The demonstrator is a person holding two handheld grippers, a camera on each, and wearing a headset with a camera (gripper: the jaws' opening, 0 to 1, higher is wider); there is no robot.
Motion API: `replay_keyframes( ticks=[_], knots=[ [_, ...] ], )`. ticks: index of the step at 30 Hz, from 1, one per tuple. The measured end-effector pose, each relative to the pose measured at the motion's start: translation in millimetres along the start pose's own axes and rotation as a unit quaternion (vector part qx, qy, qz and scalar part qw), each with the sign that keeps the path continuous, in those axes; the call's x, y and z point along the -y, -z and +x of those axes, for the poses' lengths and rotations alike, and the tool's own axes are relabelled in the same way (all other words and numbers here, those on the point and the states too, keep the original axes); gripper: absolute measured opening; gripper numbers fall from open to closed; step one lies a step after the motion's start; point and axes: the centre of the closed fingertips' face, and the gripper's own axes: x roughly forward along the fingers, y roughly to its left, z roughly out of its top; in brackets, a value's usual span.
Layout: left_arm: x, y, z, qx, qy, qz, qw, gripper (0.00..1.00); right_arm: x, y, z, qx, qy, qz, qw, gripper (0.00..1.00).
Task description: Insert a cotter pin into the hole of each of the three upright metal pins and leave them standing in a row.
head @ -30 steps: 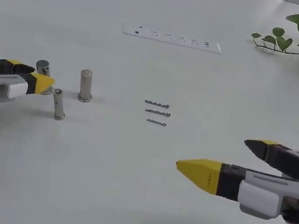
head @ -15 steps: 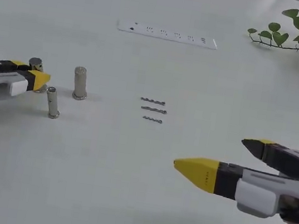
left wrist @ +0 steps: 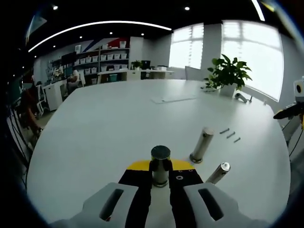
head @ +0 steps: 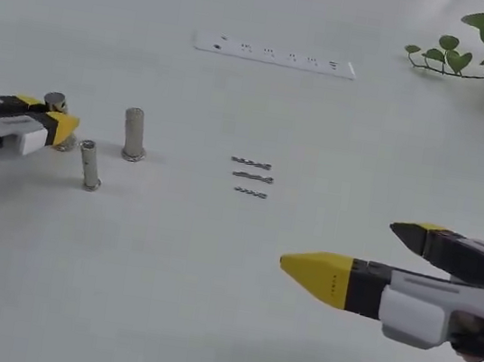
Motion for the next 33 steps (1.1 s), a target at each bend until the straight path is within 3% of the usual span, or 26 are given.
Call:
replay_keyframes(
  ticks=[3,12,14,23,28,30,33],
  knots=[
    [-1.3,0.7,-9.5,-0.006,-0.006,0.020,0.9998,0.09,-2.1,-0.1,-0.2,0.001,-0.002,-0.002,1.0000,0.95],
    [4.1,-5.3,-39.3,-0.001,-0.014,0.037,0.9992,0.09,-8.3,-4.5,-1.9,0.015,-0.010,-0.005,0.9998,0.95],
    [8.4,-5.4,-45.6,0.004,-0.012,0.015,0.9998,0.09,-9.5,-4.5,-2.3,0.016,-0.012,-0.006,0.9998,0.95],
    [30.4,1.7,-73.9,0.001,-0.024,0.011,0.9997,0.09,-14.5,-4.5,-7.0,0.027,-0.016,-0.008,0.9995,0.95],
    [48.6,4.4,-85.2,0.000,-0.030,0.006,0.9995,0.09,-16.0,-1.2,-10.5,0.027,-0.018,-0.008,0.9994,0.95],
    [53.2,8.7,-86.5,-0.018,-0.038,-0.009,0.9991,0.09,-16.3,-0.9,-12.1,0.030,-0.019,-0.007,0.9994,0.95],
    [61.0,9.7,-87.4,-0.021,-0.044,-0.008,0.9988,0.09,-16.7,0.0,-13.4,0.031,-0.020,-0.005,0.9993,0.95]
  ],
)
